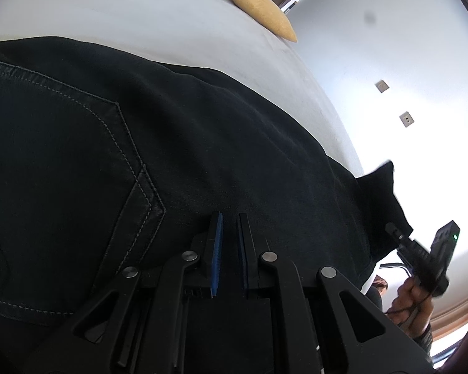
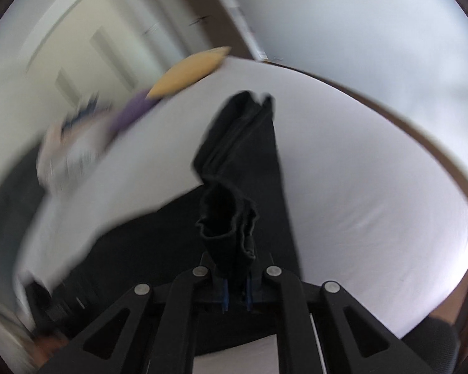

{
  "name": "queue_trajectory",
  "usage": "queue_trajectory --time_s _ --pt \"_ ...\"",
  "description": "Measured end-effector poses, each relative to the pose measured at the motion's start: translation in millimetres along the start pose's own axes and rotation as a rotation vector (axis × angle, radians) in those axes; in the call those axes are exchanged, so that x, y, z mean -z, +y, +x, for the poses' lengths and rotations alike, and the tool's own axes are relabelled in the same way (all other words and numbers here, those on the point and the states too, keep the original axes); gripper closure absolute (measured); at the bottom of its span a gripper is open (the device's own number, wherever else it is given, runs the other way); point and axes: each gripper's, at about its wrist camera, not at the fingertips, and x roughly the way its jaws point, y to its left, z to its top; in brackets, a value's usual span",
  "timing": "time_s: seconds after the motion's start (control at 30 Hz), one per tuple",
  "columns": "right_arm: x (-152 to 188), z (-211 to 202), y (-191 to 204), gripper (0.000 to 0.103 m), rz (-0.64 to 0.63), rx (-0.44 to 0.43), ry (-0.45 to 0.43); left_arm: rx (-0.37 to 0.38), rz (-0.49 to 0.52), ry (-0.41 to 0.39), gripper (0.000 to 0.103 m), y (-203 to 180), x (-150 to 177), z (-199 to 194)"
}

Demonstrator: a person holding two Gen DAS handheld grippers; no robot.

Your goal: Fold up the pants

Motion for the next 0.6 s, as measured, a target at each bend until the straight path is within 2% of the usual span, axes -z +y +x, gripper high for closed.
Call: queue_trajectory --time_s 0.17,0.23,0.3,0.37,0.4,0.43,0.5,0.6 --pt "50.7 33.7 83.7 0.095 -0.468 0.186 0.029 0.02 -0.044 -0.005 0.094 7.2 -1.4 -2.6" --pt "70.3 46.5 97.6 0.094 -0.595 0.275 0.012 0.015 -0.058 -0.007 0.094 8.0 -2.0 -3.7" --pt "79.7 48.9 102.9 0.094 -0.667 0.312 -0.02 0.017 -0.075 -0.001 0.092 6.1 -2.8 -4.3" --pt "83.4 49.6 106.6 0.095 -0.719 0.337 -0.037 0.046 -0.105 0.005 0.083 3.9 -5.0 -3.9" --pt "84.2 48.9 109.4 0.095 -0.743 0.35 -0.047 0.07 -0.126 0.009 0.065 1.7 -6.2 -2.9" --pt "86.1 48.2 113.0 0.095 -0.772 0.366 -0.059 0.097 -0.136 0.007 0.039 -2.1 -7.9 -3.5" --pt "87.8 45.0 118.1 0.095 -0.807 0.385 -0.083 0.13 -0.131 -0.007 0.02 -15.0 -11.2 -5.4" --pt "92.1 38.6 129.8 0.095 -0.856 0.4 -0.121 0.185 -0.11 0.034 0.019 -35.6 -16.6 2.2"
